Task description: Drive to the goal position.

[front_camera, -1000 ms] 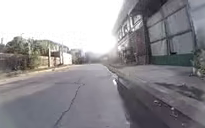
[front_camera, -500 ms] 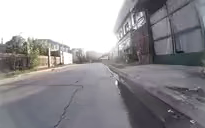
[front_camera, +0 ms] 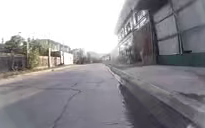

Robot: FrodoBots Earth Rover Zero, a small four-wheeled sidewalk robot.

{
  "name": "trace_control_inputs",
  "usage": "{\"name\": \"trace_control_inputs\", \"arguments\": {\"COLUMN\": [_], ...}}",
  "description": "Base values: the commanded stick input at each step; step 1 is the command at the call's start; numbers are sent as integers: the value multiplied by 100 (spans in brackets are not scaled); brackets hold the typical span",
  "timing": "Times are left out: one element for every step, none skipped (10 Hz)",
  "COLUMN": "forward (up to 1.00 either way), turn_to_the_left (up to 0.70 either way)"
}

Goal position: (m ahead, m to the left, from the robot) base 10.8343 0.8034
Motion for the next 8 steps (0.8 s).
{"name": "trace_control_inputs", "arguments": {"forward": [71, 71, 71, 71, 71, 71, 71, 71], "turn_to_the_left": [0, 0, 0, 0, 0, 0, 0, 0]}}
